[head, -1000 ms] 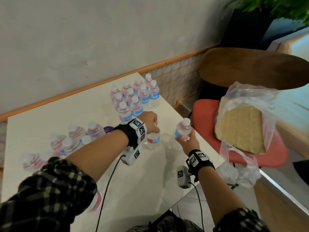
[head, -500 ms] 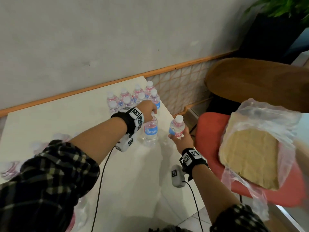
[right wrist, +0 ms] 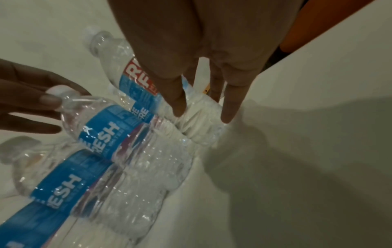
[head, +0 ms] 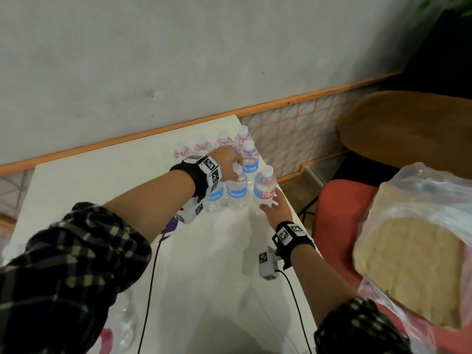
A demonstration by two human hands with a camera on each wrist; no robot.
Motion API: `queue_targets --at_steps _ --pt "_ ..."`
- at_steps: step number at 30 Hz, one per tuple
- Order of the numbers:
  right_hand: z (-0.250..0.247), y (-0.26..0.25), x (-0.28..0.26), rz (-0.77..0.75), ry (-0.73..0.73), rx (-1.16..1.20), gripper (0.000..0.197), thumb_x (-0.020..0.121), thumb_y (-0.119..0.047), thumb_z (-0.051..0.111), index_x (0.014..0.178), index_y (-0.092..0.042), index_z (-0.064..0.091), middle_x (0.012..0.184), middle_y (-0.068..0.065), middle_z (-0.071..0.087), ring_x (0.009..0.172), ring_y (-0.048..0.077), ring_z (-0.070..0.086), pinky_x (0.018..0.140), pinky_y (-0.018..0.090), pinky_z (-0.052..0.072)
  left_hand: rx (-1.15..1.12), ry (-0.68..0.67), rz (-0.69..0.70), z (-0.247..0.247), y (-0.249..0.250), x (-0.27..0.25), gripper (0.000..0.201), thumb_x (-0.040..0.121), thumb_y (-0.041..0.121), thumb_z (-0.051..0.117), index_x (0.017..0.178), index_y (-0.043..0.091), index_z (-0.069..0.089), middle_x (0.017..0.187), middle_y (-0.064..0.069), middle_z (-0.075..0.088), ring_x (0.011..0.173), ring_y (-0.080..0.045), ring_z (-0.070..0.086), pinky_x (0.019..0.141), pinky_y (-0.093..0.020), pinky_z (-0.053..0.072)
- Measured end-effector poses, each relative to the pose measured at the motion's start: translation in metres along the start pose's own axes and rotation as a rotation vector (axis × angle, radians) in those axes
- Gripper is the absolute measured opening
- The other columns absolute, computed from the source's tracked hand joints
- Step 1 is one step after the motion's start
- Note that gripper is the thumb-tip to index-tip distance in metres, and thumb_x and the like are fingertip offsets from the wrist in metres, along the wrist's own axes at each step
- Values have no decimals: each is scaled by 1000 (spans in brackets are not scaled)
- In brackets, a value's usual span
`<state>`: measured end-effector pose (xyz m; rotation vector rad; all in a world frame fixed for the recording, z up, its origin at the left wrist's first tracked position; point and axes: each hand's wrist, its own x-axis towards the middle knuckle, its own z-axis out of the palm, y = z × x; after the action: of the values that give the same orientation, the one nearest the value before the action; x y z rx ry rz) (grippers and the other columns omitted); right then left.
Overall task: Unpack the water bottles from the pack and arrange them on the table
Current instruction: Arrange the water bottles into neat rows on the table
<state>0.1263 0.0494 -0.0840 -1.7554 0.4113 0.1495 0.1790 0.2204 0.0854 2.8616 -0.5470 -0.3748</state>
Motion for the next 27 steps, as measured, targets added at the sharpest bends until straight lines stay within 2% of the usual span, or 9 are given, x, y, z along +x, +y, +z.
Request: queue_targets --at_steps 4,7,9,12,16,19,22,24,27 --pt "4 2 3 -19 -5 -44 66 85 -14 68 142 -20 36 141 4 47 126 25 47 101 30 38 -1 -6 -41 -1 -6 3 35 81 24 67 113 11 66 104 -10 67 96 -28 61 80 -31 46" --pt "9 0 8 -18 -22 -7 72 79 -17 74 138 -23 34 138 5 50 123 25 49 102 33 40 22 -10 -67 0 -9 6 32 81 26 67 108 9 68 103 -11 69 92 -30 62 78 -33 48" --pt "14 -3 12 -29 -23 -10 76 73 -21 79 134 -23 34 132 5 54 119 25 52 102 37 42 55 -21 -79 0 -9 8 31 81 28 66 101 5 68 97 -15 69 85 -31 62 71 -33 47" --pt "22 -8 18 -53 -12 -95 83 65 -34 83 132 -20 37 125 4 58 117 25 53 103 46 41 95 -12 -88 1 -10 9 32 81 30 64 100 5 67 95 -16 68 77 -27 56 63 -29 39" --pt "27 -9 24 -102 87 -320 83 61 -47 82 128 -16 45 122 8 49 116 25 44 103 40 37 111 -21 -92 2 -12 11 31 81 32 63 100 7 67 97 -14 68 76 -26 54 60 -27 36" --pt "19 -7 23 -177 63 -282 70 68 -41 80 126 -17 48 121 4 51 109 22 50 99 38 41 125 -24 -88 2 -13 12 29 82 31 63 99 8 67 96 -15 68 75 -25 53 54 -24 31" --pt "5 -4 18 -169 -21 -101 63 75 -27 77 127 -25 43 128 -2 56 115 11 51 96 27 40 131 -27 -85 1 -12 10 26 84 28 61 95 6 67 84 -13 64 72 -25 51 50 -23 27" --pt "0 -1 17 -159 -75 -55 61 78 -23 75 127 -28 39 133 0 54 125 13 48 101 28 38 137 -33 -82 1 -12 11 23 84 26 61 92 5 67 84 -14 64 72 -26 52 53 -23 31" --pt "5 -2 16 -175 -90 -81 78 73 -28 79 136 -27 33 139 1 46 129 17 43 107 36 35 157 -51 -67 1 -12 12 17 84 24 62 90 9 65 88 -14 65 74 -28 54 59 -28 36"
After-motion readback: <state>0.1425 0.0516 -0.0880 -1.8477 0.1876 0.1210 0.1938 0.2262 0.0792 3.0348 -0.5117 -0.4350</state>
